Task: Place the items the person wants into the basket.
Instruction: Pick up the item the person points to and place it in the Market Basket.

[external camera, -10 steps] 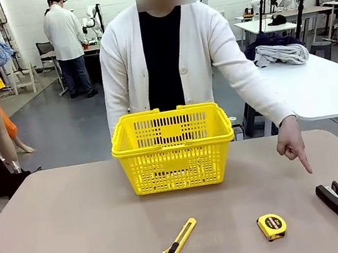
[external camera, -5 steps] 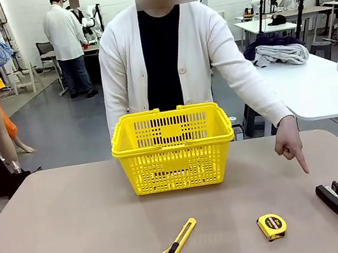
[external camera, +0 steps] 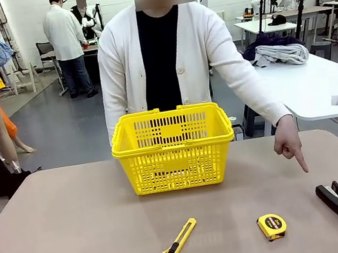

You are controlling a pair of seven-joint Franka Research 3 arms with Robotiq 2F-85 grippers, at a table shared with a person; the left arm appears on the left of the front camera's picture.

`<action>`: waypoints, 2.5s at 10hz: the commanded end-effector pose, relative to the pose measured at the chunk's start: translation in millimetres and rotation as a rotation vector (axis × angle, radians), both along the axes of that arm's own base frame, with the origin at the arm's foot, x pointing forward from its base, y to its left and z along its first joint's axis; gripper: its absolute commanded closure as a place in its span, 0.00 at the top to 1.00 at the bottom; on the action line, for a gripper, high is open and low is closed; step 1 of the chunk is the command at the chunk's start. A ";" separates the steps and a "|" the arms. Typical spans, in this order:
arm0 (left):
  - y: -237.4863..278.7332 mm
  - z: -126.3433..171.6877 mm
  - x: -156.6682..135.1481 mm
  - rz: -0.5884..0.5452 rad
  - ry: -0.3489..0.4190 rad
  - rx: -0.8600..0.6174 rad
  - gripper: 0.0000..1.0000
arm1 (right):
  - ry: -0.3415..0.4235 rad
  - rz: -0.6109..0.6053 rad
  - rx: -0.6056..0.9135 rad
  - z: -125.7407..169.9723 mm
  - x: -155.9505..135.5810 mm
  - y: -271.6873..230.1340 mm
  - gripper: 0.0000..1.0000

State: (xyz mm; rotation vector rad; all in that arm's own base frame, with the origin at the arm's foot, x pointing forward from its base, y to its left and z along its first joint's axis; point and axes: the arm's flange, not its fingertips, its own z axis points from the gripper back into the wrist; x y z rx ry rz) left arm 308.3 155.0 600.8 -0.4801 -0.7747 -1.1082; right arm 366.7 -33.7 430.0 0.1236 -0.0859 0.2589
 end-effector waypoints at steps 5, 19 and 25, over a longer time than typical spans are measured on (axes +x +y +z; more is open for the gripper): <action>1.7 0.6 -0.7 -0.011 -0.013 -0.008 1.00 | -0.006 -0.007 -0.007 3.3 -1.2 0.3 1.00; 1.7 0.6 -0.7 -0.011 -0.013 -0.008 1.00 | -0.015 -0.119 -0.204 -113.6 33.4 55.5 1.00; 1.7 0.6 -0.7 -0.011 -0.013 -0.008 1.00 | 0.028 -0.112 -0.225 -130.8 29.5 55.6 1.00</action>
